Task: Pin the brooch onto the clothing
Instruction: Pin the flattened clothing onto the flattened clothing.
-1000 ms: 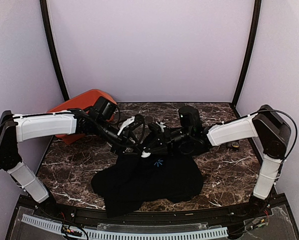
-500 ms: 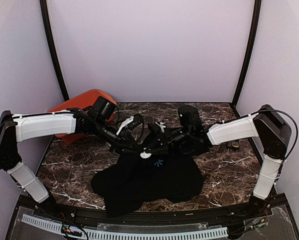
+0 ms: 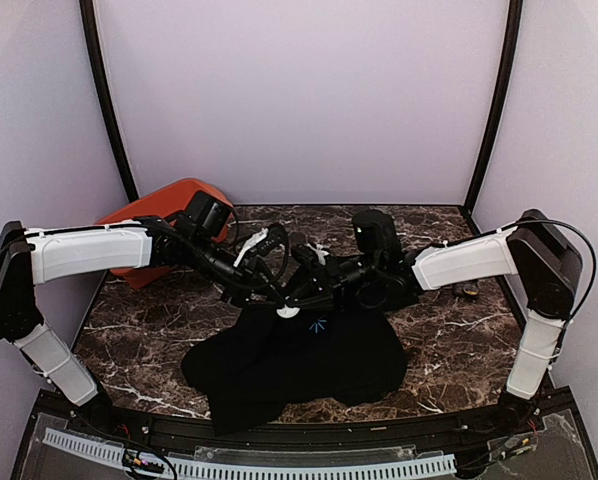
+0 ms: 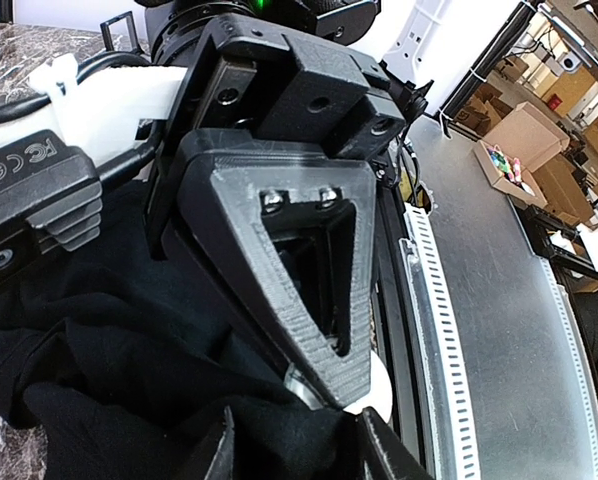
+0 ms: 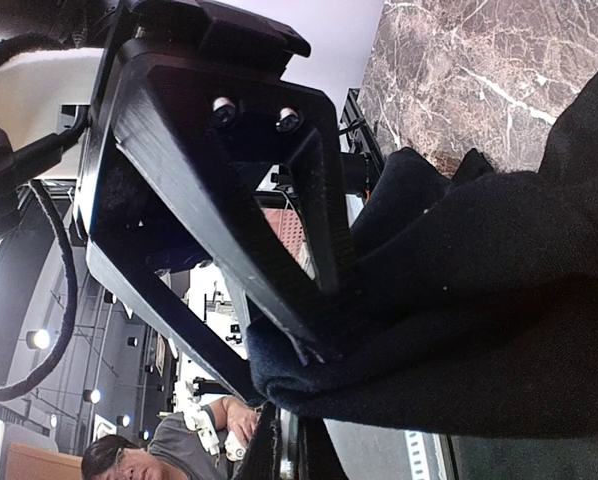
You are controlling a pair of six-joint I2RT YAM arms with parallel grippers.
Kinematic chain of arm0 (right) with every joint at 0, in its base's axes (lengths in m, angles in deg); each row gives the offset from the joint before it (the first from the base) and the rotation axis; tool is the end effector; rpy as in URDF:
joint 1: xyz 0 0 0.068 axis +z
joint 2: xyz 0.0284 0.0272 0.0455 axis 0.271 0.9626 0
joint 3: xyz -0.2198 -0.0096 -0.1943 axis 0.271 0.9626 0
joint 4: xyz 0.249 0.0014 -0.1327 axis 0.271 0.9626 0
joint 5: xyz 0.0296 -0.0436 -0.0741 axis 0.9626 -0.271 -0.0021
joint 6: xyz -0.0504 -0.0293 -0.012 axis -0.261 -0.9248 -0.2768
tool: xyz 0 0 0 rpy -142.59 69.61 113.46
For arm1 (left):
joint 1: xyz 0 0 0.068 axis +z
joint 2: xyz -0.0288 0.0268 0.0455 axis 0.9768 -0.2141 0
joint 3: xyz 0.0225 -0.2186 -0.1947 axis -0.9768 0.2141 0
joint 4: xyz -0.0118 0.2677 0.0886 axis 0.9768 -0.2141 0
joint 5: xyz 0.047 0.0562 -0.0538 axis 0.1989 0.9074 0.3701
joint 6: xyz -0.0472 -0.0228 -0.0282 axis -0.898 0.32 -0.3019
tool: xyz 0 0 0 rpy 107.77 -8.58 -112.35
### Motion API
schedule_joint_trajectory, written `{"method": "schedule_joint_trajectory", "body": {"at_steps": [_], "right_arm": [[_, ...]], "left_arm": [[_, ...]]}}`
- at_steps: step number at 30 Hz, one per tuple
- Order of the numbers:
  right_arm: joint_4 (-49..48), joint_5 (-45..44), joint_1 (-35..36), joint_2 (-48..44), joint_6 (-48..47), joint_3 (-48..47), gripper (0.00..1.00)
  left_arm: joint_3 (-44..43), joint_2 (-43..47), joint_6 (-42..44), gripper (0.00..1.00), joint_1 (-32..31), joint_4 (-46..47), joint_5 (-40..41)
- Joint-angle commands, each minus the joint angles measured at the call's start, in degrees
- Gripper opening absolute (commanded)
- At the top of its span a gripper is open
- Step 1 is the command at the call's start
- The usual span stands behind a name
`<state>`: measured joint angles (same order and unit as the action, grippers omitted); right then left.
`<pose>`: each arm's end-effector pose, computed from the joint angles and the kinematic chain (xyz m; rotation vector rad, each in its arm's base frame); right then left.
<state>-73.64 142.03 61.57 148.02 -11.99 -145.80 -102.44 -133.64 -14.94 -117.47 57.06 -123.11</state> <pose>0.2592 0.3250 0.2181 0.6114 -2.1216 -1.9344 0.2582 -0.2601 0.2725 1.4686 1.7181 -1.2514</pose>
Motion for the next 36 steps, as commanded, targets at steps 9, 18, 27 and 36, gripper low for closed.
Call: {"method": "schedule_joint_trajectory", "body": {"at_steps": [9,18,27,36], "right_arm": [[0.85,0.97,1.15,-0.78,-3.18,-2.44,0.0],[4.85,0.55,1.27,-0.6,-5.42,-4.51,0.0],[10.24,-0.51,1.4,-0.56,-9.13,-6.29,0.0],[19.82,-2.99,1.69,-0.26,-14.96,-9.85,0.0]], "left_arm": [[-0.07,-0.01,-0.35,0.36,0.11,0.62,-0.72],[-1.56,-1.35,2.57,0.33,-1.5,-3.44,2.91],[-2.62,-2.26,3.52,0.29,-2.6,-5.89,7.82],[-4.45,-3.86,6.59,0.25,-4.93,-10.54,12.98]]}}
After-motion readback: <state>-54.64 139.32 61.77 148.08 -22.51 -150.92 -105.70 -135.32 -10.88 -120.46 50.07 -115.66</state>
